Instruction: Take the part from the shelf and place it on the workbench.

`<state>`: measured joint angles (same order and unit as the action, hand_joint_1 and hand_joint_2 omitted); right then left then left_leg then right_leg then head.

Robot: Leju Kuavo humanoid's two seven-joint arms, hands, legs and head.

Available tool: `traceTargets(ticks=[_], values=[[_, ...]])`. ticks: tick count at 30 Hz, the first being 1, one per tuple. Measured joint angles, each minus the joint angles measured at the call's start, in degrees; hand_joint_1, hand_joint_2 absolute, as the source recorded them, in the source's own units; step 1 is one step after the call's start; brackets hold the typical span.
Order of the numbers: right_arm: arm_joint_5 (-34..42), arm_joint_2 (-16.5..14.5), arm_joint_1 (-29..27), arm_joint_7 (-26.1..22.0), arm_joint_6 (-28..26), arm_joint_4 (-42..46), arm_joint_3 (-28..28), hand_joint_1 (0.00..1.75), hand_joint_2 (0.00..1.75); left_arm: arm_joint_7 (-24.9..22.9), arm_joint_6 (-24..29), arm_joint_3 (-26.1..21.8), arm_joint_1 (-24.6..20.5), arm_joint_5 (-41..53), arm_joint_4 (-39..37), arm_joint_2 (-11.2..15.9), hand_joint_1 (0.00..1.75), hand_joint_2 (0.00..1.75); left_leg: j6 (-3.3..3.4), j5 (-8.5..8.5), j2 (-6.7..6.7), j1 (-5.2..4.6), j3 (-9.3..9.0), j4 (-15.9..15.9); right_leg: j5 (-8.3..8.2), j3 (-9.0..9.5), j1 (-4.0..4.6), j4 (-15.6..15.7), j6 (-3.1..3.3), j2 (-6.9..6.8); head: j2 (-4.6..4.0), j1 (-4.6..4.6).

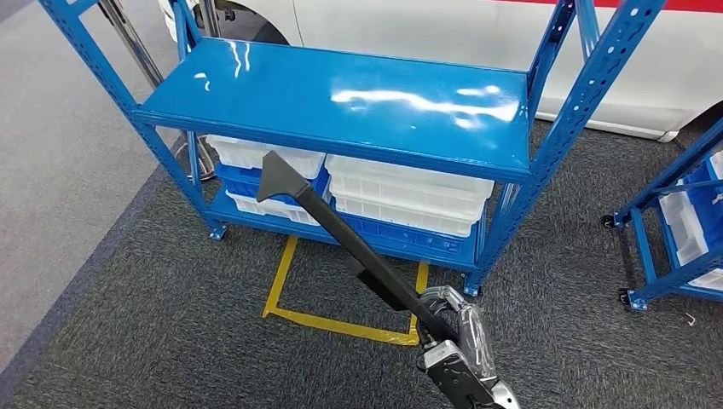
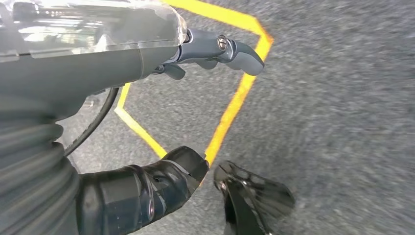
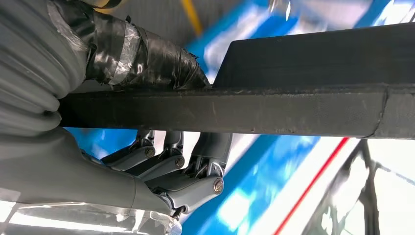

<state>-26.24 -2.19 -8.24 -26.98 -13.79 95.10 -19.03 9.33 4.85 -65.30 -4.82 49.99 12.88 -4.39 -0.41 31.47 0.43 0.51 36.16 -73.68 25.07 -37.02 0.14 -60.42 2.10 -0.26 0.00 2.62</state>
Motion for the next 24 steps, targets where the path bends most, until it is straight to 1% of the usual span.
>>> traceTargets(ticks=[1,2,3,4,5,6,7,8,9,11,12,13,14,15,16,17,18,19,20,21,22,23,24], values=[[1.9,0.0,0.0,-0.4,2.1,0.1,0.0,1.75,1.75,0.0,0.0,0.0,-0.1,0.0,0.0,0.0,0.00,1.75,0.47,-1.16,-0.02,-0.28,-3.04,3.4,-0.60,-0.68,0.06,-0.1,-0.05,0.00,0.00,0.00],[3.5,0.1,0.0,-0.8,3.8,0.3,0.0,1.75,1.75,-0.1,0.0,-0.1,-0.2,0.0,0.0,0.1,0.00,1.75,1.00,-1.21,-0.04,-0.58,-6.43,8.0,-1.17,-1.13,0.15,-0.1,-0.19,-0.02,0.00,0.00],[4.9,0.1,0.1,-1.1,5.4,0.6,0.0,1.75,1.75,-0.1,-0.1,-0.1,-0.3,0.0,0.0,0.2,0.00,1.75,1.40,-0.49,-0.05,-0.87,-9.31,12.3,-1.77,-1.39,0.14,-0.1,-0.41,-0.09,0.00,0.01],[6.0,0.1,0.2,-1.3,6.6,0.8,0.0,1.75,1.75,-0.1,-0.1,-0.2,-0.4,0.0,0.0,0.3,0.00,1.75,1.74,0.39,-0.07,-1.15,-11.13,15.4,-2.42,-1.50,0.04,0.1,-0.69,-0.19,0.00,0.01],[7.0,0.1,0.3,-1.5,7.6,1.0,0.0,1.75,1.75,-0.1,-0.1,-0.3,-0.5,0.0,0.0,0.4,0.00,1.75,1.97,0.76,-0.06,-1.35,-11.87,17.2,-3.12,-1.52,-0.06,0.4,-1.03,-0.27,0.00,0.01],[8.0,0.1,0.3,-1.6,8.7,1.1,0.0,1.75,1.75,-0.1,-0.1,-0.3,-0.5,0.0,0.0,0.4,0.00,1.75,2.14,0.27,-0.03,-1.34,-11.73,17.9,-3.79,-1.59,-0.08,0.7,-1.37,-0.32,0.00,0.03],[9.2,0.1,0.4,-1.6,9.8,1.2,0.0,1.75,1.75,-0.1,-0.2,-0.4,-0.5,0.0,0.0,0.4,0.00,1.75,2.38,-0.63,0.09,-1.26,-11.30,18.2,-3.73,-1.83,-0.10,0.7,-1.69,-0.28,0.00,0.02],[10.7,0.1,0.4,-1.7,11.3,1.3,0.1,1.75,1.75,-0.1,-0.2,-0.4,-0.5,0.0,0.0,0.4,0.00,1.75,2.64,-1.56,0.21,-1.11,-10.76,18.6,-2.52,-2.22,-0.06,0.0,-1.99,-0.16,0.00,0.05],[12.4,0.1,0.5,-1.8,12.7,1.3,0.0,1.75,1.75,-0.1,-0.3,-0.5,-0.5,-0.1,0.0,0.4,0.00,1.75,2.88,-2.52,0.37,-0.93,-9.98,18.9,-0.07,-2.79,-0.05,-1.8,-2.26,-0.03,0.00,0.07],[15.6,0.1,0.8,-1.6,15.0,1.4,-0.1,1.75,1.75,-0.1,-0.5,-0.6,-0.4,-0.3,0.0,0.4,0.00,1.75,3.20,-4.00,0.55,-0.88,-8.04,18.6,6.15,-3.91,-0.35,-8.0,-2.69,0.12,0.00,0.08],[17.0,0.1,1.0,-1.5,15.8,1.4,-0.3,1.75,1.75,-0.2,-0.6,-0.7,-0.4,-0.3,0.0,0.4,0.00,1.75,3.21,-4.72,0.59,-0.88,-6.91,18.3,7.85,-4.21,-0.49,-11.4,-2.90,0.13,0.00,0.08],[18.1,0.1,1.2,-1.4,16.4,1.4,-0.5,1.75,1.75,-0.3,-0.8,-0.7,-0.4,-0.3,0.0,0.4,0.00,1.75,3.13,-5.38,0.59,-0.86,-5.74,17.9,7.94,-4.09,-0.63,-13.8,-3.07,0.12,0.00,0.08],[19.0,0.1,1.5,-1.3,16.8,1.4,-0.7,1.75,1.75,-0.3,-1.0,-0.8,-0.4,-0.1,0.0,0.4,0.00,1.75,2.99,-5.99,0.59,-0.84,-4.46,17.4,6.71,-3.30,-0.77,-14.8,-3.22,0.12,0.00,0.08],[19.6,0.0,1.6,-1.3,16.9,1.4,-0.8,1.75,1.75,0.0,-1.1,-0.8,-0.3,0.2,0.0,0.3,0.00,1.75,2.80,-6.53,0.59,-0.79,-3.18,16.9,4.98,-1.65,-0.92,-13.9,-3.33,0.11,0.00,0.08],[20.1,0.0,1.6,-1.3,16.9,1.5,-0.9,1.75,1.75,0.4,-1.0,-0.8,-0.2,0.6,0.0,0.0,0.00,1.75,2.59,-6.96,0.58,-0.73,-2.01,16.2,3.89,1.01,-1.07,-11.1,-3.39,0.10,0.00,0.07],[20.4,-0.1,1.6,-1.3,16.9,1.8,-1.1,1.75,1.75,1.0,-0.7,-0.7,0.0,1.0,0.0,-0.5,0.00,1.75,2.34,-7.29,0.55,-0.74,-0.94,15.5,4.01,4.15,-1.04,-7.0,-3.40,0.11,0.00,0.07],[20.6,-0.2,1.5,-1.3,17.0,2.1,-1.2,1.75,1.75,1.6,-0.3,-0.7,0.2,1.3,0.0,-1.0,0.00,1.75,2.05,-7.63,0.53,-0.75,-0.17,14.9,4.94,6.80,-0.95,-3.1,-3.27,0.14,0.00,0.05],[20.8,-0.2,1.5,-1.4,17.2,2.5,-1.4,1.75,1.75,2.0,0.2,-0.6,0.4,1.4,0.0,-1.5,0.00,1.75,1.74,-8.03,0.52,-0.78,0.36,14.6,6.04,8.54,-0.82,-0.2,-3.06,0.18,0.00,0.03],[21.1,-0.3,1.4,-1.4,17.5,2.7,-1.5,1.75,1.75,2.3,0.6,-0.6,0.6,1.4,0.0,-2.0,0.00,1.75,1.39,-8.49,0.52,-0.78,0.69,14.4,6.69,9.13,-0.58,1.3,-2.74,0.23,0.00,0.01],[21.2,-0.3,1.3,-1.6,17.7,2.9,-1.6,1.75,1.75,2.4,0.7,-0.6,0.8,1.3,0.0,-2.3,0.00,1.75,1.01,-9.04,0.52,-0.72,0.87,14.5,6.50,8.84,-0.54,1.7,-2.27,0.22,0.00,0.02],[21.4,-0.3,1.1,-1.7,17.9,3.0,-1.7,1.75,1.75,2.5,0.8,-0.6,1.0,1.3,0.0,-2.6,0.00,1.75,0.67,-8.98,0.45,-0.56,1.12,14.4,5.91,8.40,-0.57,1.9,-1.79,0.11,0.00,0.02],[21.5,-0.4,0.9,-2.0,18.0,3.0,-1.8,1.75,1.75,2.5,0.8,-0.6,1.1,1.4,0.0,-2.9,0.00,1.75,0.34,-7.91,0.35,-0.42,1.50,13.7,5.25,7.88,-0.61,2.0,-1.24,-0.01,0.00,0.02],[21.6,-0.4,0.7,-2.2,18.2,3.1,-1.8,1.75,1.75,2.6,0.7,-0.6,1.3,1.6,0.0,-3.2,0.00,1.75,0.04,-5.74,0.25,-0.26,2.06,12.1,4.53,7.22,-0.72,2.2,-0.78,-0.13,0.00,0.02]])
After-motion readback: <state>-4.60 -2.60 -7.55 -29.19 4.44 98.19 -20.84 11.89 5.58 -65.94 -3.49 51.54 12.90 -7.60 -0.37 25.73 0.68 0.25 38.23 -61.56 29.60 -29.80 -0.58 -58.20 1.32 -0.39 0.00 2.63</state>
